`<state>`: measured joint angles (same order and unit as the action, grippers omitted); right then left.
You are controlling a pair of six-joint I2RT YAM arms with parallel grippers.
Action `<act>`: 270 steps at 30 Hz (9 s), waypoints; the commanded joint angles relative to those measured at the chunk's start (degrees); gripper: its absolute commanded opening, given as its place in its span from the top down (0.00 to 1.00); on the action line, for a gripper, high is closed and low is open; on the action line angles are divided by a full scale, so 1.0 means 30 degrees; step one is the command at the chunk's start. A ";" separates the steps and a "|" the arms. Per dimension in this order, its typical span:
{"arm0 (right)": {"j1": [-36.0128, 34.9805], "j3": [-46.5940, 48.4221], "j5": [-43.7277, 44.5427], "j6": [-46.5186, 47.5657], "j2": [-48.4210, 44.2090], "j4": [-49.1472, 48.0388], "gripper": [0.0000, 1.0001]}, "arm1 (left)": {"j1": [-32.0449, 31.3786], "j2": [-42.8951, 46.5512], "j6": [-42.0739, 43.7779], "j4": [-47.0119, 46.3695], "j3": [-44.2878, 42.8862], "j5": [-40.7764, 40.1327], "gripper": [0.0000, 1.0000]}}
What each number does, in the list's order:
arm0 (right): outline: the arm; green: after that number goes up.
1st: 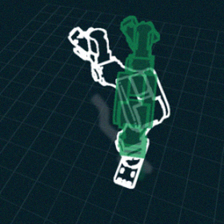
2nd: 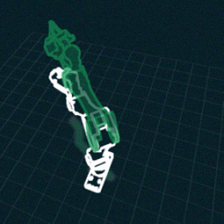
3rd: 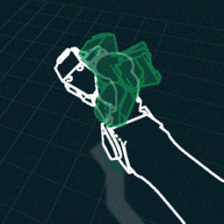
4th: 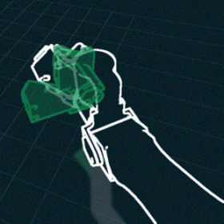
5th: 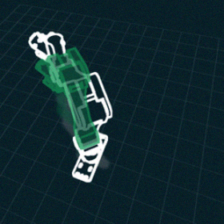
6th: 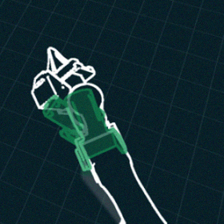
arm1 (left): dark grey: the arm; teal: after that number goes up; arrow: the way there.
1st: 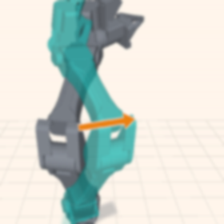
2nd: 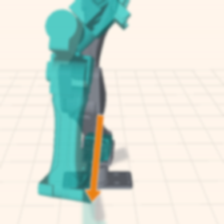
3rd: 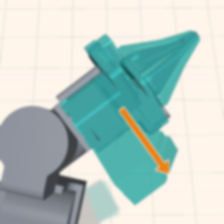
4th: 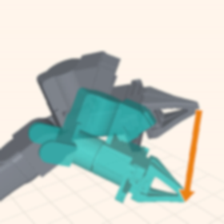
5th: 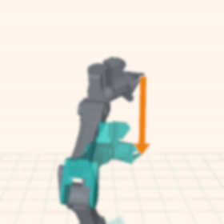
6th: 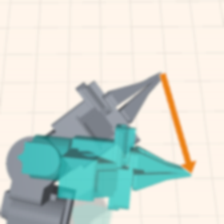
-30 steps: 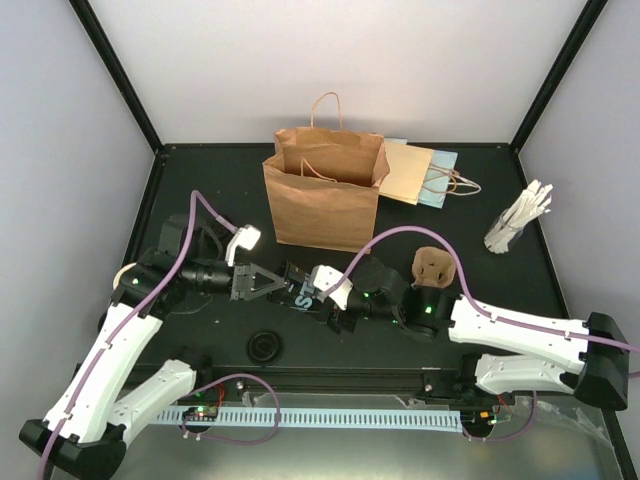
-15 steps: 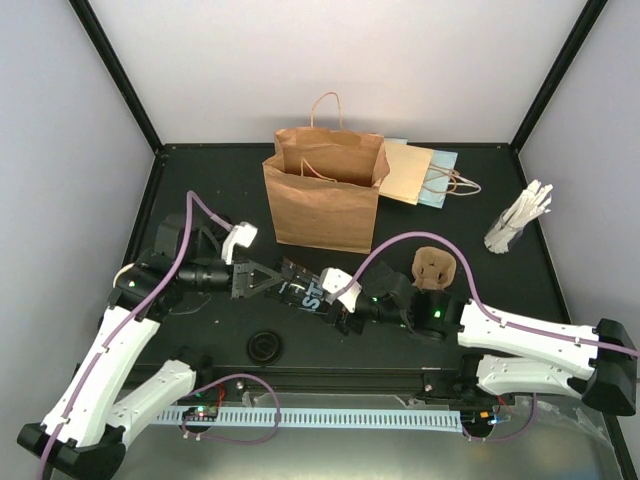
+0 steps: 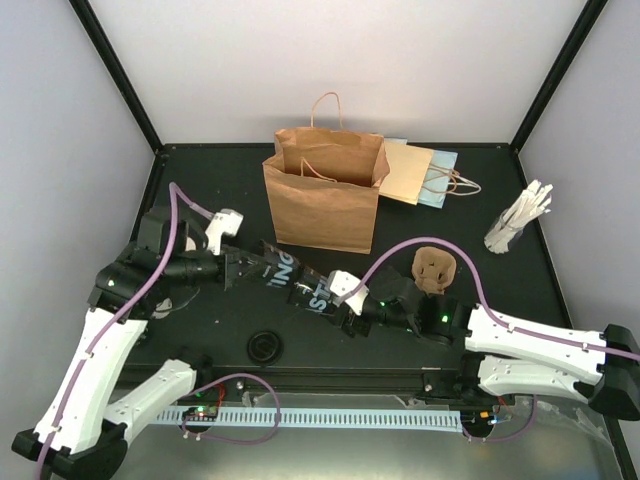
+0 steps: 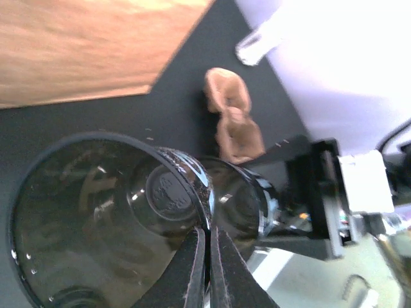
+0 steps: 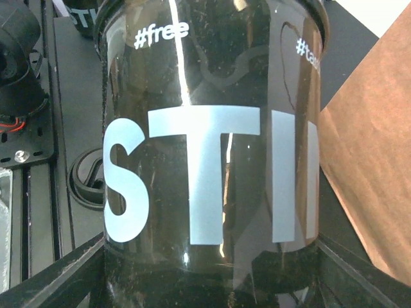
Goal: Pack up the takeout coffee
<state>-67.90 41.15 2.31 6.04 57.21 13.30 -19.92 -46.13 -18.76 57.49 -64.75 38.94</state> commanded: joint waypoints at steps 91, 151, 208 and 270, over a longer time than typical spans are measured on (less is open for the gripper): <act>-0.0064 -0.3588 0.0588 -0.2209 -0.3848 -0.4484 0.23 | -0.4020 -0.1485 -0.4182 0.2103 0.4349 -1.4576 0.27; -0.0052 -0.0473 0.1480 -1.1253 0.0283 0.3964 0.13 | -0.9176 -1.2936 -0.2119 0.6062 0.1197 -2.0871 0.31; -0.0029 0.0424 0.1670 -0.9956 -0.0617 0.4870 0.11 | -0.4391 -1.2398 -0.4182 0.7580 0.0248 -2.3666 0.99; -0.0054 0.0472 0.1928 -1.0284 -0.1551 0.5037 0.11 | 0.7378 -0.0151 -0.9779 -0.2548 0.9345 -1.8507 0.98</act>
<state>-67.90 42.41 7.03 -24.36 53.43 28.77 1.65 -46.96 -45.28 48.64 -36.93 -13.54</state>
